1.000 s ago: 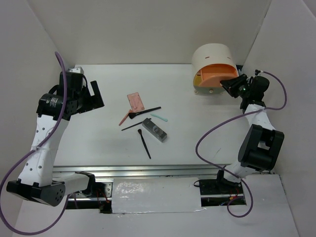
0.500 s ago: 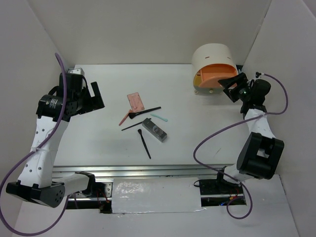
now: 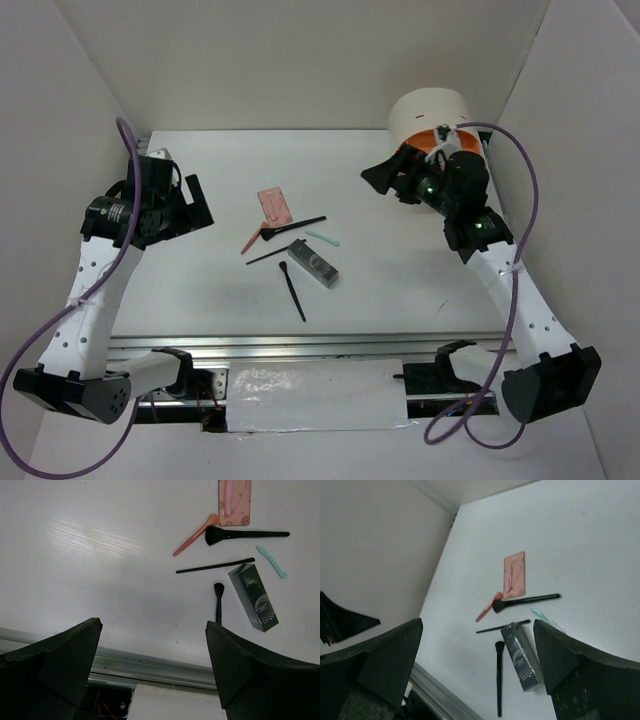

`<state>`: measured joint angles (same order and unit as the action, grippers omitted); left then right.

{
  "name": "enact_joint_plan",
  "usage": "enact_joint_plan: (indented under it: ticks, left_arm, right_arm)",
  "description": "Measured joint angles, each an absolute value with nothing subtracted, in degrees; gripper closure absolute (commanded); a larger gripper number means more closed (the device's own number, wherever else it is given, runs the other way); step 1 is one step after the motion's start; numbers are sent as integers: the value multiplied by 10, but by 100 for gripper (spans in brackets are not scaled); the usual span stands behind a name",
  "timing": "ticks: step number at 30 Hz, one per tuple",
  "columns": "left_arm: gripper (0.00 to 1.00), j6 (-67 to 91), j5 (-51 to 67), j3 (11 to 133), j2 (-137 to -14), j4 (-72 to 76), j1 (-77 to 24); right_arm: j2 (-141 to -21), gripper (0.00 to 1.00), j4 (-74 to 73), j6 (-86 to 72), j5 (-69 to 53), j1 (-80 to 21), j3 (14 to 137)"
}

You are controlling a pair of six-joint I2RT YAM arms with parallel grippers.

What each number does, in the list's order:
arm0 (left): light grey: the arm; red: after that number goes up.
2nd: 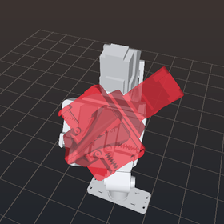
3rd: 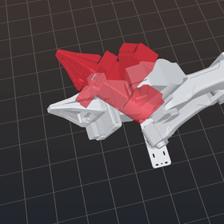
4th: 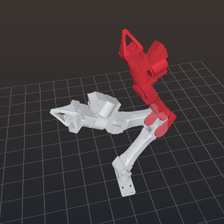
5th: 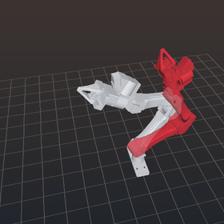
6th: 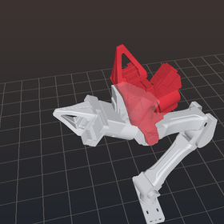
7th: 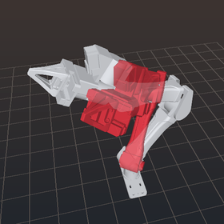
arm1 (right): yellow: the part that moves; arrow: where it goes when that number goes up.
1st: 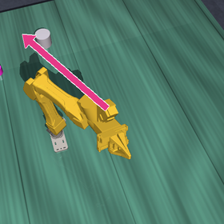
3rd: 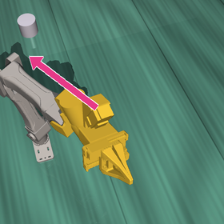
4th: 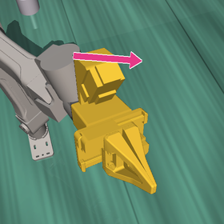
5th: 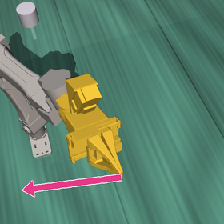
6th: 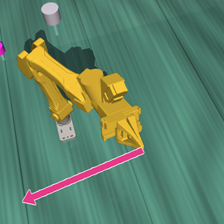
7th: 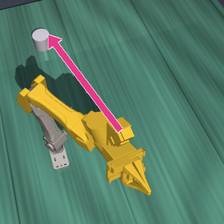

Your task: Organize the makeup

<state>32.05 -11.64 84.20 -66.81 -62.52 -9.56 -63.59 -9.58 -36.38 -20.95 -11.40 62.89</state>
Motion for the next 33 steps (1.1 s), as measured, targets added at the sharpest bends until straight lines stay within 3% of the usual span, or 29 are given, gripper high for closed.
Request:
enact_joint_plan:
  ticks: [6,13,19,29,33]
  left_arm:
    - [1,338,-120,834,-667,-626,-96]
    - [1,348,-133,834,-665,-629,-96]
    - [1,336,-132,834,-665,-630,-96]
    - [1,316,-152,832,-665,-632,-96]
    - [1,315,-153,829,-665,-633,-96]
  right_arm:
    - [-694,0,-235,-262,-79,-316,736]
    - [-874,1,-367,-148,39,-438,837]
    - [-1005,6,-419,-92,69,-458,838]
    - [-1094,16,-430,-62,41,-459,875]
    - [-1127,35,-427,-62,42,-460,871]
